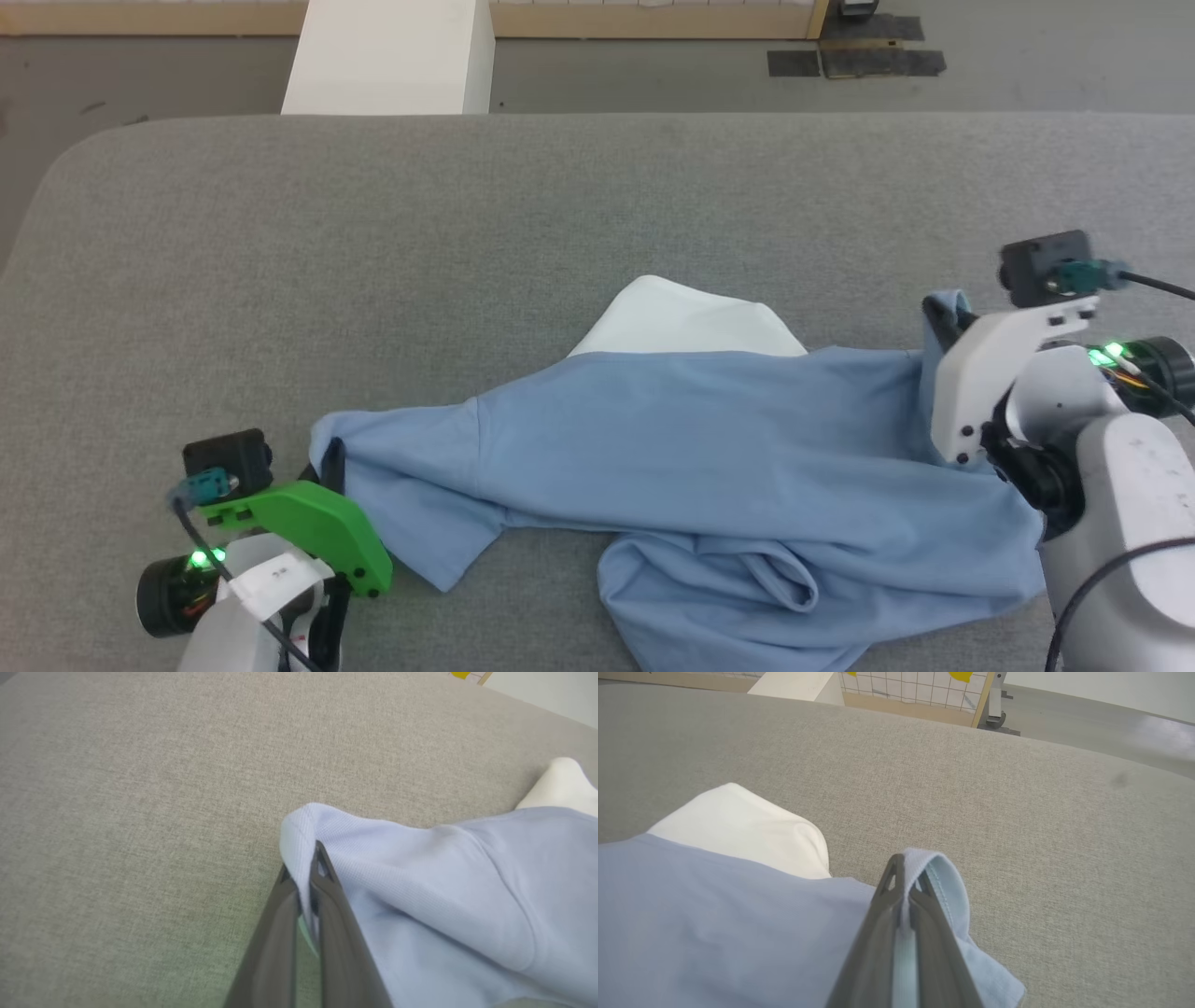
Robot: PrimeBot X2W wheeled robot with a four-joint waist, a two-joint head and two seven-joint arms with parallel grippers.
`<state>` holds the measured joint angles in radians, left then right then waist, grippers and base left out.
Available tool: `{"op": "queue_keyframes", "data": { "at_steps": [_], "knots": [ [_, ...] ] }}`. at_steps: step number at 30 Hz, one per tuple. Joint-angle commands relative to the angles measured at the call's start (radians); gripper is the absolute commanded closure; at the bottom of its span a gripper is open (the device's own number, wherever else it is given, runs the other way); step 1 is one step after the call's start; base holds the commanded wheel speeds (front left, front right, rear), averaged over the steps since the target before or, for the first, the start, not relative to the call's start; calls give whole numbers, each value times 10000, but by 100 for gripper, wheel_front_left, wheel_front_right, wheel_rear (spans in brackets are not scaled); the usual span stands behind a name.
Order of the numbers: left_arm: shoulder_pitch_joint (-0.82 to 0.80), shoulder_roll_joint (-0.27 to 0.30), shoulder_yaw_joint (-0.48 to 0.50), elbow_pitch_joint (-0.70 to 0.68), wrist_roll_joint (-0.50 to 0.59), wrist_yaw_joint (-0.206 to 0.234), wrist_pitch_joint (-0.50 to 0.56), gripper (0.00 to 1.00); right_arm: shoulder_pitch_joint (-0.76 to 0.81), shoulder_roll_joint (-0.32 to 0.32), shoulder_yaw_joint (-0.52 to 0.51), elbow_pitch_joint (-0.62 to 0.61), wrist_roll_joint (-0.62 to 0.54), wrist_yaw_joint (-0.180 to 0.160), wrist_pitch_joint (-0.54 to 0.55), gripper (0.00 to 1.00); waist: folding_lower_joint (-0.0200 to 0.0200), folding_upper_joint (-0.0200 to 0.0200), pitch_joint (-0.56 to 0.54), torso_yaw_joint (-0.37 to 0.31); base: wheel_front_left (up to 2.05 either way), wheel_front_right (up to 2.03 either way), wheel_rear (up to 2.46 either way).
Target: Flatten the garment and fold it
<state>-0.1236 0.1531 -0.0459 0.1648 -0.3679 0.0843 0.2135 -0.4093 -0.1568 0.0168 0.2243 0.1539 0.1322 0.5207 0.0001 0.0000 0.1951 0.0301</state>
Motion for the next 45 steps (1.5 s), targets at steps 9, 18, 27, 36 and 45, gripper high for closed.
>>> {"op": "queue_keyframes", "data": {
  "at_steps": [9,18,27,36,45],
  "knots": [
    [-971,47,803,-774,-1412,-836,-976,100,363,257,-1402,-1628,-86,-15,-528,100,-1,0,-577,-573,0,0,0],
    [-3893,585,981,-1619,-2441,-1276,219,100,-2227,-1255,-519,-2096,168,-15,611,100,-1,0,185,-850,0,0,0],
    [-8173,1323,806,-1244,-1693,-721,699,100,-6716,-2728,1003,-818,-251,-15,588,100,-1,0,2008,-1031,0,0,0],
    [-12019,1468,1114,-83,-971,-76,-822,100,-10553,-2697,1014,811,-1568,-15,-1155,100,-1,0,3395,-1205,0,0,0],
    [-13663,1439,1470,1403,-1075,-281,-2631,100,-12281,-1894,5,2141,-2715,-15,-3708,100,-1,0,3769,-1302,0,0,0]
  ]
}}
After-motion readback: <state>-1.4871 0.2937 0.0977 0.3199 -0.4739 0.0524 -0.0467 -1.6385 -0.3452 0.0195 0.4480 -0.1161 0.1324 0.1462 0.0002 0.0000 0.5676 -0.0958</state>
